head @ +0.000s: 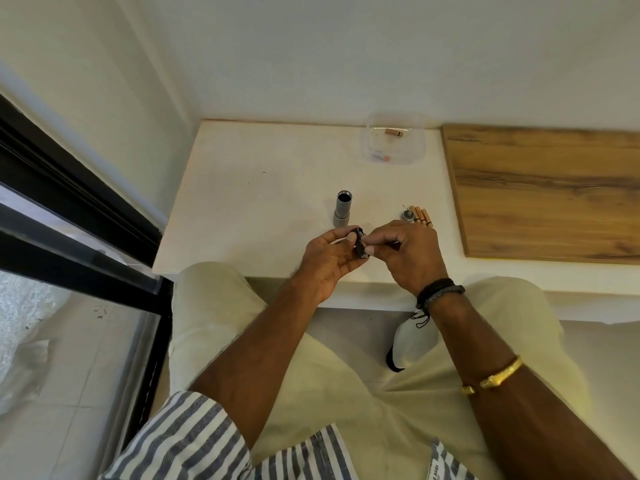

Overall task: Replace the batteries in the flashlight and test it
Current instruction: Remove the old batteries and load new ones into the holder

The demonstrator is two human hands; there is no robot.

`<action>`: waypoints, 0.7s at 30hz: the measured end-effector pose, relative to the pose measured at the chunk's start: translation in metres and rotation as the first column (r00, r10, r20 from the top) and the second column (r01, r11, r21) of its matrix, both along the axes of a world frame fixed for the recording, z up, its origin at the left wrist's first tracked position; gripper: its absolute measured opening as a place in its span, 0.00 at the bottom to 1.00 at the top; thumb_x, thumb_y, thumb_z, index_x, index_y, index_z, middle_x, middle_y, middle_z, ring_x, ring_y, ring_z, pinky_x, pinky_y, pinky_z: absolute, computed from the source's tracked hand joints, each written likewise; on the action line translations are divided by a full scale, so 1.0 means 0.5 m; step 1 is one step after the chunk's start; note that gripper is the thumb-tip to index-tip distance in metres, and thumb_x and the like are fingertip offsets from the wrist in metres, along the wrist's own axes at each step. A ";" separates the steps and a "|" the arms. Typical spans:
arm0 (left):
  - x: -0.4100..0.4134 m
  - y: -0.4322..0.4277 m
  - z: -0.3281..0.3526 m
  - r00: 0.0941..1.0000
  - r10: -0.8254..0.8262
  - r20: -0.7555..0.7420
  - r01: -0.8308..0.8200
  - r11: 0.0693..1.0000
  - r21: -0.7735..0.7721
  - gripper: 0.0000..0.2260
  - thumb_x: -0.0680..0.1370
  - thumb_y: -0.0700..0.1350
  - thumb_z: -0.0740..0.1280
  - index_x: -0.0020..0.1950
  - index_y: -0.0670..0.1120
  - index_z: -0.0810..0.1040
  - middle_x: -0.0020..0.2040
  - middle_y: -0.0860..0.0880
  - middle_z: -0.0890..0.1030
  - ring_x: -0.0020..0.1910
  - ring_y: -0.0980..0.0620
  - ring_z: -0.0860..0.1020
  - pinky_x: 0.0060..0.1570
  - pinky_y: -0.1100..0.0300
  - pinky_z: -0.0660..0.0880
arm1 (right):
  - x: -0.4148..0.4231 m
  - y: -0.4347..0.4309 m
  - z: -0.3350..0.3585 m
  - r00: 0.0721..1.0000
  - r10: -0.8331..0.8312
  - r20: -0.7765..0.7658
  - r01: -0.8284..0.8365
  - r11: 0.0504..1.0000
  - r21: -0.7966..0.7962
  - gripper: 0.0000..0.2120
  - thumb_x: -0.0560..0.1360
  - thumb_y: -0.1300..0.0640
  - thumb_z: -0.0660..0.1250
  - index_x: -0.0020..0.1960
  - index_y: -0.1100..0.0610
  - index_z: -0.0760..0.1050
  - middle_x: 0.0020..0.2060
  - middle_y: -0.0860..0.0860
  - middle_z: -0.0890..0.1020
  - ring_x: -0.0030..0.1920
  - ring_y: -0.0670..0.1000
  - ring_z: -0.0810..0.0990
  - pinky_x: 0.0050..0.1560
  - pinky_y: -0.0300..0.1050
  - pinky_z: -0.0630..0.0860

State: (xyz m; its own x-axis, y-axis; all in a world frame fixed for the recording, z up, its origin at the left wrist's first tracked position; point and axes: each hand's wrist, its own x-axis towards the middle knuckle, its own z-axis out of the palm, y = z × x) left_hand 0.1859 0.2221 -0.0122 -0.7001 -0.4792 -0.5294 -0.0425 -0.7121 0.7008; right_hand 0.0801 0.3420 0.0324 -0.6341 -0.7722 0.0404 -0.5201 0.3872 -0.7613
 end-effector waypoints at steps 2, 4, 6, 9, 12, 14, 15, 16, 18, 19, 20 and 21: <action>0.000 0.002 -0.001 1.000 -0.004 -0.003 0.004 1.000 -0.007 0.07 0.79 0.36 0.68 0.54 0.43 0.82 0.50 0.42 0.86 0.49 0.41 0.85 0.45 0.53 0.83 | 0.000 0.002 -0.002 1.000 -0.003 -0.001 0.003 1.000 0.010 0.08 0.73 0.65 0.76 0.51 0.58 0.87 0.44 0.49 0.84 0.43 0.38 0.78 0.48 0.19 0.70; 0.001 0.002 -0.001 1.000 -0.009 -0.006 0.009 1.000 -0.010 0.07 0.79 0.36 0.68 0.54 0.43 0.82 0.51 0.41 0.85 0.50 0.41 0.85 0.46 0.52 0.83 | -0.001 0.004 -0.004 1.000 -0.013 0.016 0.013 1.000 0.014 0.08 0.72 0.65 0.76 0.51 0.58 0.87 0.43 0.47 0.84 0.42 0.37 0.79 0.47 0.19 0.70; 0.001 0.002 -0.001 1.000 -0.007 -0.018 0.007 1.000 -0.005 0.07 0.79 0.36 0.68 0.55 0.42 0.82 0.52 0.40 0.85 0.50 0.40 0.85 0.47 0.51 0.83 | -0.005 0.005 -0.005 0.999 -0.027 0.037 0.026 0.999 0.020 0.08 0.72 0.64 0.77 0.50 0.57 0.87 0.42 0.46 0.84 0.42 0.37 0.80 0.46 0.19 0.71; 0.001 -0.001 -0.001 1.000 -0.001 -0.031 0.000 1.000 -0.004 0.07 0.78 0.35 0.68 0.55 0.42 0.82 0.53 0.40 0.85 0.51 0.40 0.84 0.48 0.50 0.83 | -0.012 0.005 -0.006 0.996 -0.042 0.081 0.040 0.999 0.022 0.07 0.71 0.64 0.77 0.49 0.56 0.87 0.41 0.46 0.84 0.43 0.38 0.81 0.46 0.21 0.73; 0.000 -0.002 -0.002 1.000 0.007 -0.027 -0.007 1.000 -0.011 0.08 0.79 0.35 0.67 0.55 0.42 0.82 0.53 0.40 0.85 0.53 0.39 0.84 0.49 0.50 0.83 | -0.012 0.001 -0.009 0.995 -0.031 0.094 0.027 0.999 0.047 0.06 0.73 0.64 0.76 0.48 0.57 0.87 0.42 0.48 0.85 0.43 0.44 0.82 0.49 0.26 0.74; -0.001 -0.001 -0.001 1.000 0.004 -0.022 -0.004 1.000 -0.027 0.08 0.79 0.35 0.67 0.56 0.43 0.82 0.54 0.40 0.85 0.53 0.40 0.84 0.50 0.50 0.82 | -0.011 -0.002 -0.012 0.995 -0.029 0.097 0.024 0.998 0.059 0.06 0.73 0.64 0.76 0.48 0.58 0.87 0.43 0.49 0.84 0.44 0.46 0.81 0.50 0.29 0.74; -0.001 -0.001 -0.001 1.000 0.004 -0.024 -0.005 1.000 -0.028 0.08 0.79 0.34 0.67 0.56 0.43 0.82 0.55 0.40 0.84 0.53 0.40 0.84 0.50 0.50 0.82 | -0.011 -0.002 -0.014 0.995 -0.032 0.096 0.027 0.998 0.059 0.06 0.73 0.64 0.76 0.48 0.57 0.87 0.43 0.48 0.84 0.43 0.44 0.81 0.49 0.28 0.74; -0.002 -0.001 0.000 1.000 0.006 -0.028 -0.007 1.000 -0.024 0.09 0.79 0.34 0.66 0.56 0.43 0.81 0.55 0.40 0.84 0.53 0.40 0.84 0.50 0.50 0.82 | -0.012 -0.003 -0.016 0.995 -0.034 0.095 0.029 0.998 0.059 0.06 0.73 0.64 0.76 0.48 0.57 0.87 0.43 0.47 0.84 0.43 0.41 0.80 0.48 0.26 0.73; -0.003 -0.002 0.004 0.999 0.010 -0.034 -0.010 1.000 -0.002 0.09 0.79 0.34 0.66 0.57 0.42 0.81 0.56 0.39 0.84 0.53 0.40 0.84 0.50 0.50 0.83 | -0.015 -0.006 -0.020 0.994 -0.034 0.099 0.028 0.998 0.057 0.06 0.73 0.63 0.76 0.49 0.56 0.87 0.42 0.46 0.83 0.43 0.39 0.79 0.48 0.25 0.72; -0.004 -0.003 0.005 0.999 0.015 -0.033 -0.014 1.000 0.016 0.09 0.79 0.34 0.66 0.58 0.41 0.80 0.56 0.39 0.84 0.53 0.41 0.84 0.50 0.51 0.83 | -0.016 -0.006 -0.022 0.993 -0.040 0.111 0.035 0.998 0.048 0.06 0.73 0.63 0.76 0.49 0.56 0.87 0.42 0.46 0.84 0.43 0.39 0.80 0.48 0.26 0.74; -0.005 -0.004 0.006 0.999 0.023 -0.033 -0.022 0.999 0.041 0.09 0.80 0.34 0.66 0.59 0.40 0.80 0.55 0.39 0.84 0.52 0.41 0.84 0.49 0.52 0.83 | -0.018 -0.006 -0.024 0.989 -0.055 0.135 0.051 0.998 0.029 0.06 0.73 0.63 0.76 0.48 0.55 0.87 0.42 0.46 0.84 0.43 0.39 0.81 0.48 0.27 0.76; -0.006 -0.005 0.008 0.999 0.035 -0.035 -0.032 0.997 0.070 0.10 0.80 0.34 0.65 0.60 0.39 0.80 0.55 0.38 0.84 0.52 0.42 0.84 0.50 0.52 0.82 | -0.021 -0.007 -0.026 0.983 -0.078 0.169 0.079 0.997 0.000 0.06 0.73 0.63 0.76 0.48 0.54 0.87 0.41 0.45 0.85 0.43 0.40 0.82 0.47 0.29 0.78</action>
State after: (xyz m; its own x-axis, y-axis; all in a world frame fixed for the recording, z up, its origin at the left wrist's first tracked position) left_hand 0.1828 0.2195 -0.0081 -0.7039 -0.4655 -0.5365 0.0068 -0.7597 0.6502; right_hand 0.0698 0.3387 0.0193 -0.6911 -0.7196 -0.0674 -0.3522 0.4167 -0.8381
